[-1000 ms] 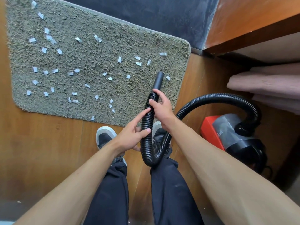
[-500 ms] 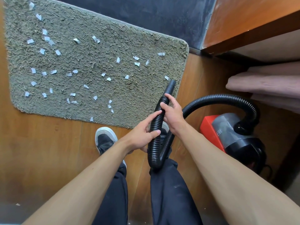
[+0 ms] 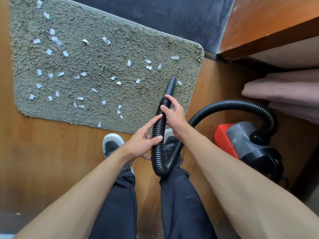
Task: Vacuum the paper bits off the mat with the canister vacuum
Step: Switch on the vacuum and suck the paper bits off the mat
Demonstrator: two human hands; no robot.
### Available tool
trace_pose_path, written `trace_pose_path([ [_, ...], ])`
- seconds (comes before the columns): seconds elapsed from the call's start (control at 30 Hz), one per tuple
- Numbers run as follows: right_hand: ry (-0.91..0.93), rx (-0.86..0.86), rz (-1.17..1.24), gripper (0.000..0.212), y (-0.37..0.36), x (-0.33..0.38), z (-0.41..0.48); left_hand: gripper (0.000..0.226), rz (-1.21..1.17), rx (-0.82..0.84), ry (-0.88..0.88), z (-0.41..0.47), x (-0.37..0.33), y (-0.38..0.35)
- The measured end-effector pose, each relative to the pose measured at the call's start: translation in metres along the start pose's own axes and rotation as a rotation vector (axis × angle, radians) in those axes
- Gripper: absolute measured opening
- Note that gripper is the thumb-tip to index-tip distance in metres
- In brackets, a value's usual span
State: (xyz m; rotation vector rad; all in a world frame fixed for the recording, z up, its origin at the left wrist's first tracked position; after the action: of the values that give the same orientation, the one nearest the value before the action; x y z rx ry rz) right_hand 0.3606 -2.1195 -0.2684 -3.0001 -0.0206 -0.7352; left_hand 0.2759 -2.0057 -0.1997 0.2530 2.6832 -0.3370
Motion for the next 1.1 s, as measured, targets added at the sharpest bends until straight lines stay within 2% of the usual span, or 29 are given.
trace_pose_path([
  [0.73, -0.058, -0.083, 0.074, 0.043, 0.036, -0.003, 0.007, 0.066, 0.049, 0.071, -0.011, 0.013, -0.018, -0.022],
  [1.1, 0.009, 0.066, -0.046, 0.046, -0.004, 0.007, 0.013, 0.066, 0.008, -0.045, -0.033, 0.003, -0.004, 0.002],
])
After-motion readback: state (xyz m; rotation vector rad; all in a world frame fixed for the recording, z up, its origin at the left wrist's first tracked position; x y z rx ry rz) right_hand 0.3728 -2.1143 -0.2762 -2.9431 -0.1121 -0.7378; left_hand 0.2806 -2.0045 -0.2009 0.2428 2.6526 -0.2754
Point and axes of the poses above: each hand's wrist, its own z-axis towards the middle knuckle, its own y-axis out of the back of the hand, x = y × z, the point moved 2 cm from there along z, towards the middle knuckle, and after that the axes turned 14 degrees about z, right-handed, at the moved point
